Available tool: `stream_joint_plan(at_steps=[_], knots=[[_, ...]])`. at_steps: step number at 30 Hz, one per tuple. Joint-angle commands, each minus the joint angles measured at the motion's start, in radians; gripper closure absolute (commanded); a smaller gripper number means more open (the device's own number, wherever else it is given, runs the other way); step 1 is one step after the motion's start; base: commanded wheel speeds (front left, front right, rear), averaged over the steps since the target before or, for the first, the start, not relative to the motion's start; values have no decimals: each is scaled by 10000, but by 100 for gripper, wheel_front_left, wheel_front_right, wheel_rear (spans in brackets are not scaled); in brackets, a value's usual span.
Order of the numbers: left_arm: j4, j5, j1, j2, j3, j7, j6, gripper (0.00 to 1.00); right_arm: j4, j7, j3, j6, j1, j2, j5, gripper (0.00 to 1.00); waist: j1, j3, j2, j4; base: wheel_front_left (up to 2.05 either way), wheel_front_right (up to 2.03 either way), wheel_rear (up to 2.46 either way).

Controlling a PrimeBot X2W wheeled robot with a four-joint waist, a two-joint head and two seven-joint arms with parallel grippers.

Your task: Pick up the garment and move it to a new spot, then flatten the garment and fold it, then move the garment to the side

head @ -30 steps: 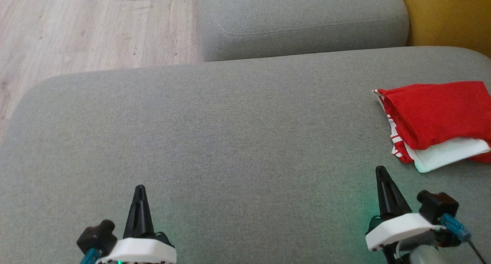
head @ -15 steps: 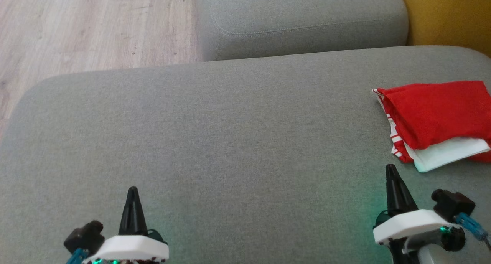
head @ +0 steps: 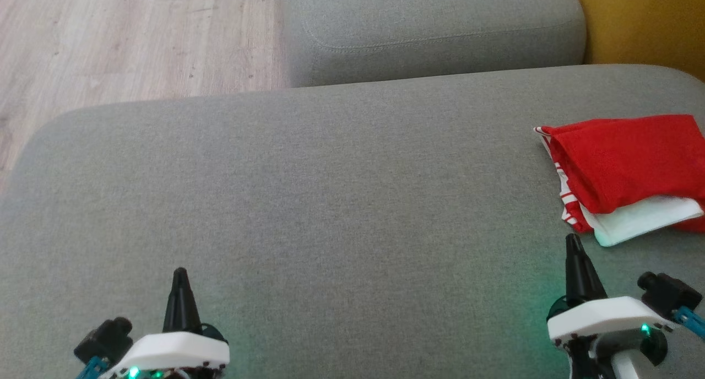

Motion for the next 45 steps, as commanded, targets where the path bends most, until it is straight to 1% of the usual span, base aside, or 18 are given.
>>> stream_joint_plan(at_steps=[1, 45], knots=[[-368, -161, -554, 13, 245, 41, -100, 100, -392, 70, -13, -3, -543, -27, 235, 100, 0, 1, -1, -1, 0, 0, 0], [-629, -4132, -791, 28, 1283, 1306, -639, 100, -925, 1306, -594, -6, -651, -37, 5191, 100, 0, 69, -1, -55, 0, 0, 0]])
